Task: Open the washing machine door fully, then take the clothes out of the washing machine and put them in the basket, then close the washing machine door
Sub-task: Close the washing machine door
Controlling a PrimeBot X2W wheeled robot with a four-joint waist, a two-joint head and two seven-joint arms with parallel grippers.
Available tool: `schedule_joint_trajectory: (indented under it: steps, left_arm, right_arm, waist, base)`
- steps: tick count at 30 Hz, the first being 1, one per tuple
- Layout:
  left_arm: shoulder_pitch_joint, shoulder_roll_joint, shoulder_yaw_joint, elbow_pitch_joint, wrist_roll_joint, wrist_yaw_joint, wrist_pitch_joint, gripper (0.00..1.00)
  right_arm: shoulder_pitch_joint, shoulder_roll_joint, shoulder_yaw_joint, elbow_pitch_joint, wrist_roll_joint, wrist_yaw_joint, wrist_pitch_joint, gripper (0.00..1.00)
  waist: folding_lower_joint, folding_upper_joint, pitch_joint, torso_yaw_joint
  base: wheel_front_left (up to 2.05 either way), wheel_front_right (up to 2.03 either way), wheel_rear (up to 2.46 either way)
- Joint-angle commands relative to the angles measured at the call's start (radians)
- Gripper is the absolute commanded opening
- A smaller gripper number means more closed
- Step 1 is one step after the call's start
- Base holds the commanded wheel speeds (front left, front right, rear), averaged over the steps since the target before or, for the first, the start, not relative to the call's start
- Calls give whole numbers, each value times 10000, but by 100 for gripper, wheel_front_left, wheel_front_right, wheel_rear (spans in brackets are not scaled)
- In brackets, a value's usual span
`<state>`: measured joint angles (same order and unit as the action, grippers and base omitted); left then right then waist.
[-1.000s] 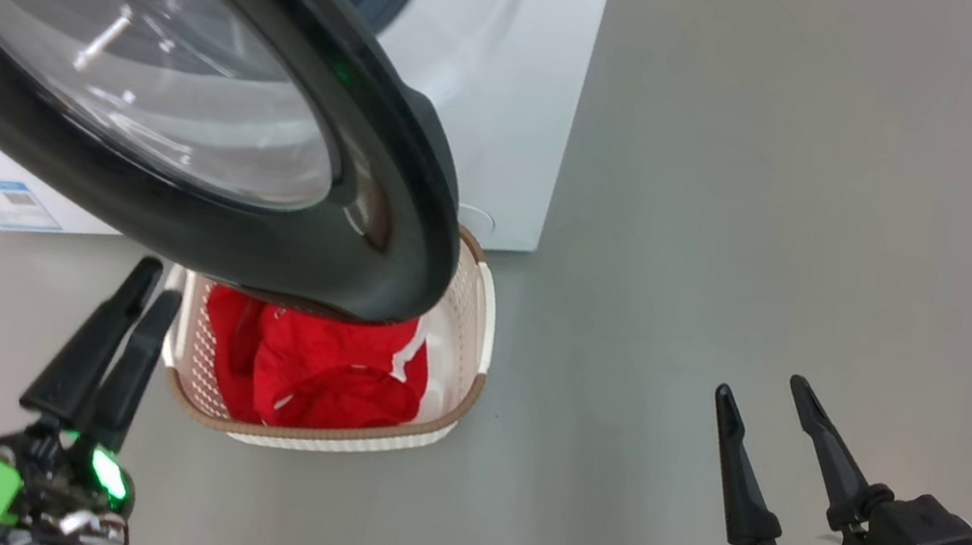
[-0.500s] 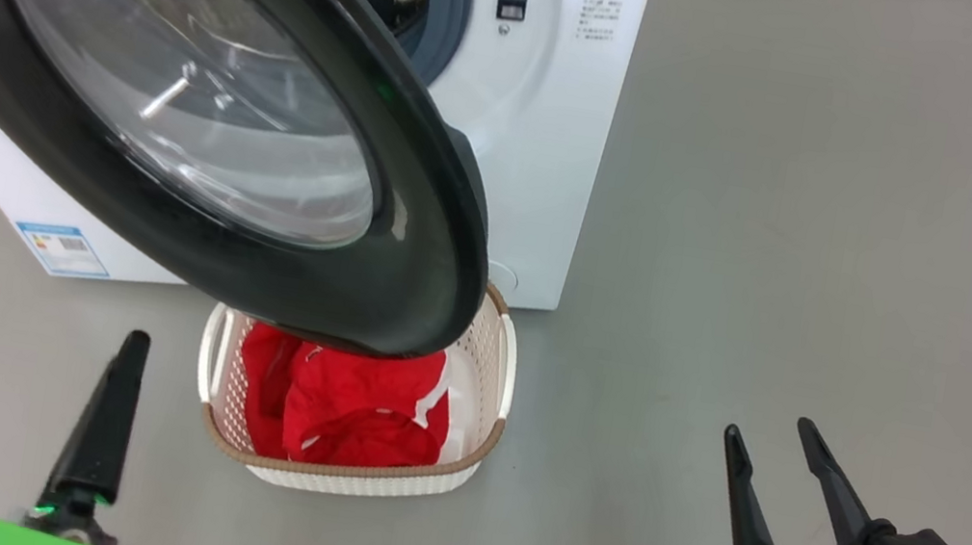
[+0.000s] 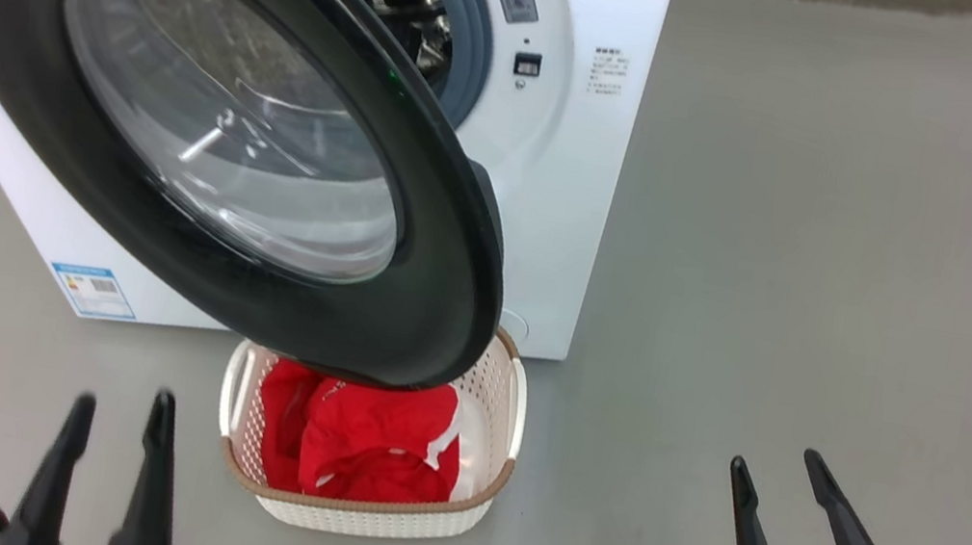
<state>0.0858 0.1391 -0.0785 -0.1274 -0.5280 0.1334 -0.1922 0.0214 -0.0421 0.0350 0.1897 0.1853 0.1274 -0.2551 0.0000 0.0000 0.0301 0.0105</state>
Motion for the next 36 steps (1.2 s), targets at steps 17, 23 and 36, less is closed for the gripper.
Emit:
schedule_joint_trajectory:
  steps: [17, 23, 36]
  left_arm:
    - [752, 721, -792, 435, 2136, 652, -167, 100]
    - [786, 699, -933, 540, 2201, 697, -164, 100]
    - [767, 699, -984, 547, 2219, 840, -196, 100]
  right_arm:
    - [665, -81, 73, -167, -115, 33, -67, 100]
    - [723, -81, 117, -177, -144, 33, -45, 100]
    - [748, -81, 47, -211, -105, 33, -27, 100]
  waist:
    - [0, 0, -541, 215]
    - [0, 0, -559, 157]
    - [0, 0, -568, 66]
  base:
    - [0, 0, 0]
    - [0, 0, 0]
    - [0, 0, 0]
